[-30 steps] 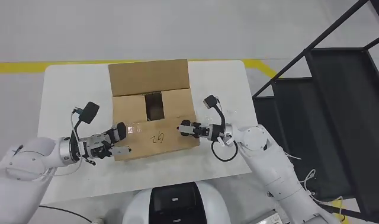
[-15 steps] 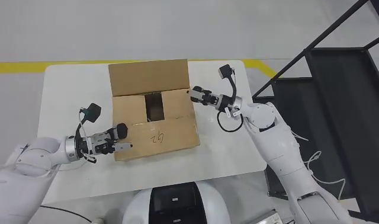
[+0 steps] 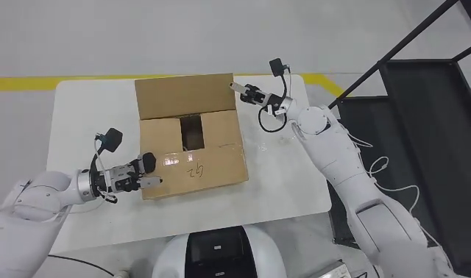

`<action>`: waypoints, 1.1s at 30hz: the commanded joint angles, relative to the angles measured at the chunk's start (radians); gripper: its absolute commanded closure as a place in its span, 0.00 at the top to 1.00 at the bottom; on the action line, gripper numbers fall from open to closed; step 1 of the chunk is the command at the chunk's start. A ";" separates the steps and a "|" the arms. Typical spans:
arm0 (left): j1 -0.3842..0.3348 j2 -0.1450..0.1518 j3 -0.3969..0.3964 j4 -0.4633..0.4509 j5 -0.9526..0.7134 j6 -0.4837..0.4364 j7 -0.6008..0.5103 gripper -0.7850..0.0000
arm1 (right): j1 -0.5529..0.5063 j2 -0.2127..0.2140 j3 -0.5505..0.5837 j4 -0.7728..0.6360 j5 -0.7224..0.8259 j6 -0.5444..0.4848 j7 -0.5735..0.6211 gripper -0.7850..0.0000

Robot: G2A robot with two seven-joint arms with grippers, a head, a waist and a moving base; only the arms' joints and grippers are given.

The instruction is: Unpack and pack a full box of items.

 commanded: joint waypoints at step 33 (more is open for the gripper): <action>0.036 -0.001 -0.011 -0.074 0.042 0.008 0.114 1.00 | -0.255 0.049 0.067 -0.366 -0.005 -0.066 0.273 1.00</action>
